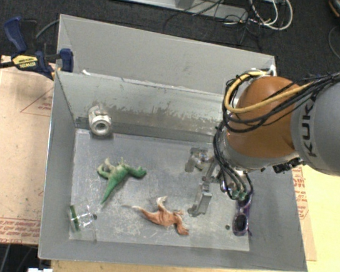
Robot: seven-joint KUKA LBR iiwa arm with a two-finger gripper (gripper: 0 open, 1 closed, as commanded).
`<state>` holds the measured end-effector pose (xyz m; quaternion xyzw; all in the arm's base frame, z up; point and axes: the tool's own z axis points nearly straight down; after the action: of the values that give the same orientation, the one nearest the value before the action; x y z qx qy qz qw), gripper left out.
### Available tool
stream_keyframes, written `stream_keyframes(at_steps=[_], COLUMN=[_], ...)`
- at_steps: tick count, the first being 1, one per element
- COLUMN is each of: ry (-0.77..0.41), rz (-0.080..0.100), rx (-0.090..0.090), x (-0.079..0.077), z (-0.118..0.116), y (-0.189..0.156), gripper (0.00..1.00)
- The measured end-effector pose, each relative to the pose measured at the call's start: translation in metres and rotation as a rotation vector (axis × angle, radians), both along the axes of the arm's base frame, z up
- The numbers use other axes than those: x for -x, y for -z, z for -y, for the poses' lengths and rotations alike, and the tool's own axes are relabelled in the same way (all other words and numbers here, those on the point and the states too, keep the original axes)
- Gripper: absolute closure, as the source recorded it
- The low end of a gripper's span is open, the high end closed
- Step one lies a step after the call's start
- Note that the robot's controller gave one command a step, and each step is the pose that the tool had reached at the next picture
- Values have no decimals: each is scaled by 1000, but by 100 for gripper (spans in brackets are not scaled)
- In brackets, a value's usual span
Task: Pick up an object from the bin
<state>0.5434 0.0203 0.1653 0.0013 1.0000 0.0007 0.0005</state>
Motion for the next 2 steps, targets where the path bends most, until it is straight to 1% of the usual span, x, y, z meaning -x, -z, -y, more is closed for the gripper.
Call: stream_keyframes(at_steps=[1, 2], ry=[0, -81], rz=[0, -5], rx=[0, -1], x=[0, 25], z=[0, -20], y=[0, 100], gripper=[0, 0])
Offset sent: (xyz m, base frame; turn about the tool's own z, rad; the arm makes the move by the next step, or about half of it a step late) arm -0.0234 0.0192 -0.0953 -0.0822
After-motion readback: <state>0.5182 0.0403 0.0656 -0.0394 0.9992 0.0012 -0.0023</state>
